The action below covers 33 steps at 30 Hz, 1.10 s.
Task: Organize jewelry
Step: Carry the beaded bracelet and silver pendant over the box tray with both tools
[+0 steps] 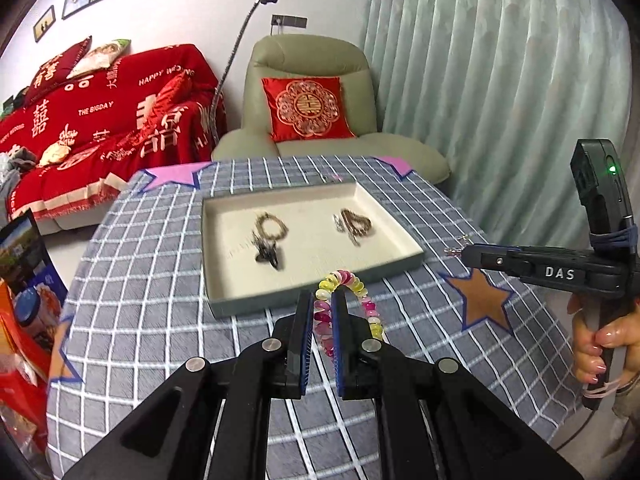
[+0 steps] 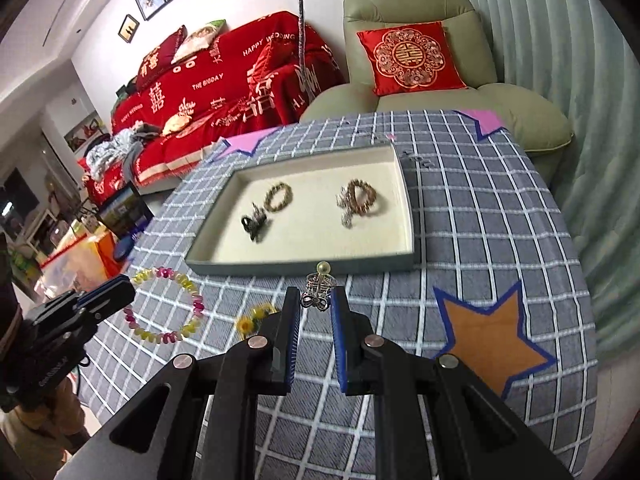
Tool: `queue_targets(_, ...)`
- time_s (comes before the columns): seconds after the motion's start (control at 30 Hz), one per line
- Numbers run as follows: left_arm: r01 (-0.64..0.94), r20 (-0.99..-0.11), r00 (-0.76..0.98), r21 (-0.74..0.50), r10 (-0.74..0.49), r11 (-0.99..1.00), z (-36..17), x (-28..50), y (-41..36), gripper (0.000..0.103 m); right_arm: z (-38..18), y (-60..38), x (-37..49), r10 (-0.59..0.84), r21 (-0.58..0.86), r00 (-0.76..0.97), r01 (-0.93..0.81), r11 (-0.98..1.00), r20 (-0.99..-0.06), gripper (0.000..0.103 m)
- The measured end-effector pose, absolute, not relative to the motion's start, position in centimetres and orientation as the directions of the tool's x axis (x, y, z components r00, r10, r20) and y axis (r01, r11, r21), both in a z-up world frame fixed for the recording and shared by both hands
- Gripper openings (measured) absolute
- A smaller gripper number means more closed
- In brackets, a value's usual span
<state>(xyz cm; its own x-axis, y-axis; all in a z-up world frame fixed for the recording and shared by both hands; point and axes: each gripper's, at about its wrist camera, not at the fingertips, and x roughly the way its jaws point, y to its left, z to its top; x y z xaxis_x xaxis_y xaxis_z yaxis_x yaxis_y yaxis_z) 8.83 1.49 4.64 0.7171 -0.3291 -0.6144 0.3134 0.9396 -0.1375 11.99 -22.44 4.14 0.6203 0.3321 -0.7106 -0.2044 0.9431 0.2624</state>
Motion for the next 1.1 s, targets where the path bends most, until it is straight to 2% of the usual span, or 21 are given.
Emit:
queue_targets(0.27,0.297,-0.579,0.755,-0.113,-0.306,0.948,6.8,12.5,1.7,0.019,8.1,-22.7,15.4,0.349,0.27,0.653,-0.223,0.937,-0.672,0.017)
queue_targets(0.57,0.271,-0.592,0.755,-0.108,-0.28,0.957,6.3,18.5,0.3,0.019,9.8,-21.6,21.6,0.342,0.256,0.656,-0.228,0.939,-0.673,0.017)
queue_targets(0.77,0.252,-0.623,0.735,-0.117,-0.268,0.961,4.4,22.6,-1.0,0.019,7.4,-20.6,25.1,0.333,0.242,0.626,-0.23,0.943,-0.705,0.017)
queue_targets(1.1,0.242,-0.691,0.688,-0.071,-0.222,0.968,-0.8,26.1,-3.2,0.019,-0.4,-20.9,28.6,0.322,0.278,0.533,-0.164,0.947,-0.783,0.017)
